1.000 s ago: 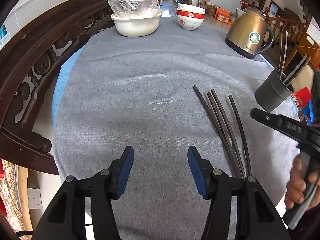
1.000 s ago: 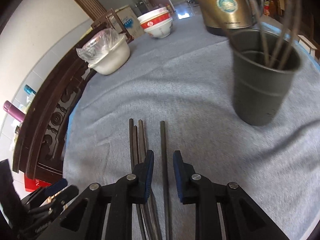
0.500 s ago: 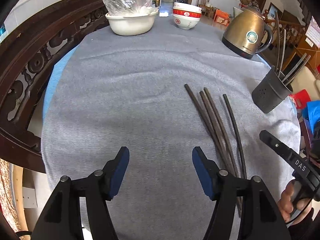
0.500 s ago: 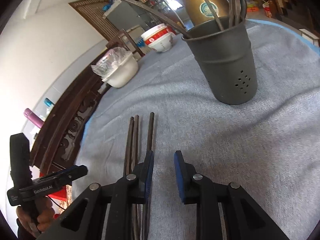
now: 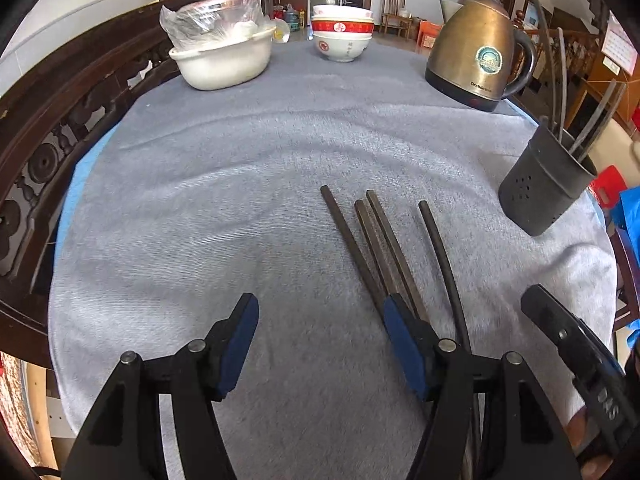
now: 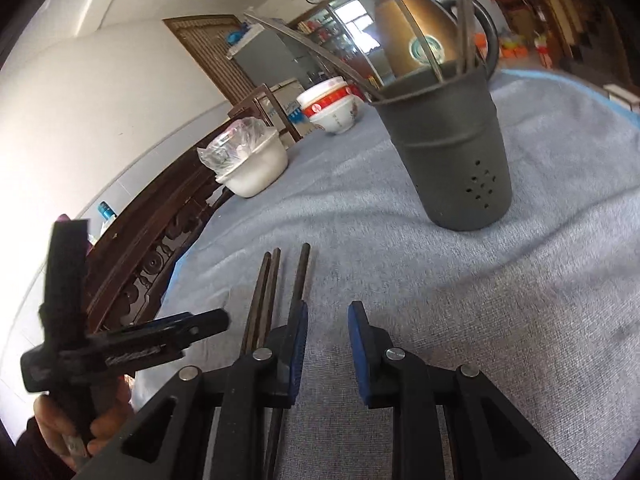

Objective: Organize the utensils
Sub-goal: 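Move both grippers back over the remaining chopsticks on the cloth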

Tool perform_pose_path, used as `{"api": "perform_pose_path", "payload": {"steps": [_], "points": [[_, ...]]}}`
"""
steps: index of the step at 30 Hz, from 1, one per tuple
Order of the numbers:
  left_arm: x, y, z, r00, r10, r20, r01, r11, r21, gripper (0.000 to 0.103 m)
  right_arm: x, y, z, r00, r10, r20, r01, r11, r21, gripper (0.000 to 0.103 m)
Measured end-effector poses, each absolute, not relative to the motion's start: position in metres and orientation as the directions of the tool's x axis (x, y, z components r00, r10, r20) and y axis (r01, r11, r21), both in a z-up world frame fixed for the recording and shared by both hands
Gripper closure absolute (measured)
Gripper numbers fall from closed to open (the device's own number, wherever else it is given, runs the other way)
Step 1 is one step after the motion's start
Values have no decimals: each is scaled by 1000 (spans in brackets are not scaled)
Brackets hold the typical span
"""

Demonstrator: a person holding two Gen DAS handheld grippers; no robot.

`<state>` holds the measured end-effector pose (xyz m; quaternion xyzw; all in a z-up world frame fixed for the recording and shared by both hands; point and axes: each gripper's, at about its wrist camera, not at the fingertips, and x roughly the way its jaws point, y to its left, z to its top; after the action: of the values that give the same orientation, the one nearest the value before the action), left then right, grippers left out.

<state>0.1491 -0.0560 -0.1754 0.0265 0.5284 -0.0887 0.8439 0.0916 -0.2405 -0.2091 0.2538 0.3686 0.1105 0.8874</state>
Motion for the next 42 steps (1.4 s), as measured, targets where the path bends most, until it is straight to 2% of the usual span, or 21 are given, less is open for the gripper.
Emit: {"api": "perform_pose_path", "payload": {"steps": [6, 18, 24, 32, 36, 42], "points": [[157, -64, -182, 415, -125, -901, 204, 978, -42, 37, 93, -262, -221, 707, 393, -587, 66, 791, 609, 78], [145, -48, -193, 378, -103, -920, 235, 972, -12, 34, 96, -260, -223, 695, 397, -599, 71, 792, 607, 78], [141, -35, -186, 367, -131, -921, 218, 975, -52, 34, 98, -260, -223, 690, 403, -601, 66, 792, 607, 78], [159, -66, -178, 385, -160, -909, 236, 969, -71, 34, 100, -260, -225, 685, 399, -610, 75, 795, 602, 78], [159, -81, -188, 373, -141, -917, 262, 964, -42, 34, 100, -260, -225, 684, 397, -612, 77, 795, 602, 78], [160, -73, -199, 353, -131, -926, 250, 967, -42, 33, 100, -260, -225, 683, 396, -613, 79, 795, 601, 78]]}}
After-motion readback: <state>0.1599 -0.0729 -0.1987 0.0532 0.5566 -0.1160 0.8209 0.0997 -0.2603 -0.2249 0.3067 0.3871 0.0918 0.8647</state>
